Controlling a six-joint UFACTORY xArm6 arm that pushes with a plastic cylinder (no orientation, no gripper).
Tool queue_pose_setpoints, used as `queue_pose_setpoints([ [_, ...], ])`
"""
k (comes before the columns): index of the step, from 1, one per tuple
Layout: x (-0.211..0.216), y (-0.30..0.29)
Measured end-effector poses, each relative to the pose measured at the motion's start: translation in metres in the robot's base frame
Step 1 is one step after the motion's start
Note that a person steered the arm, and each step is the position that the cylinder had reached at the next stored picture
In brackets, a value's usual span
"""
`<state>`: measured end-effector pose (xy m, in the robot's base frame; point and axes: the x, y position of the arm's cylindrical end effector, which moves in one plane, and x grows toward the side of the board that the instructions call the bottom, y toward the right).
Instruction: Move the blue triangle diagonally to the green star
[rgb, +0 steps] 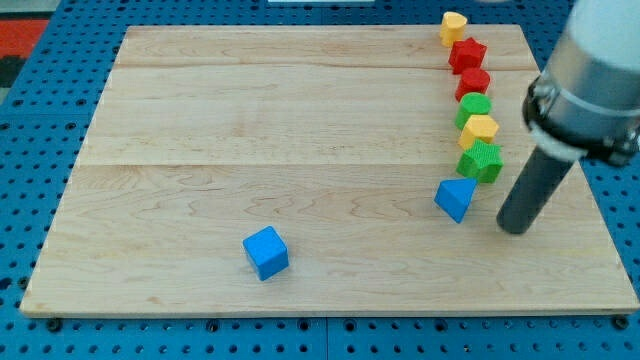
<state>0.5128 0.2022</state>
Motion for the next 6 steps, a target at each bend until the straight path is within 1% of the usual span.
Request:
queue_pose_setpoints([
  [1, -0.015, -0.096],
  [2, -0.001, -0.219],
  [3, -0.005, -0.144],
  [4, -0.042, -0.133],
  [5, -0.077, -0.209],
  [6, -0.003, -0.218],
])
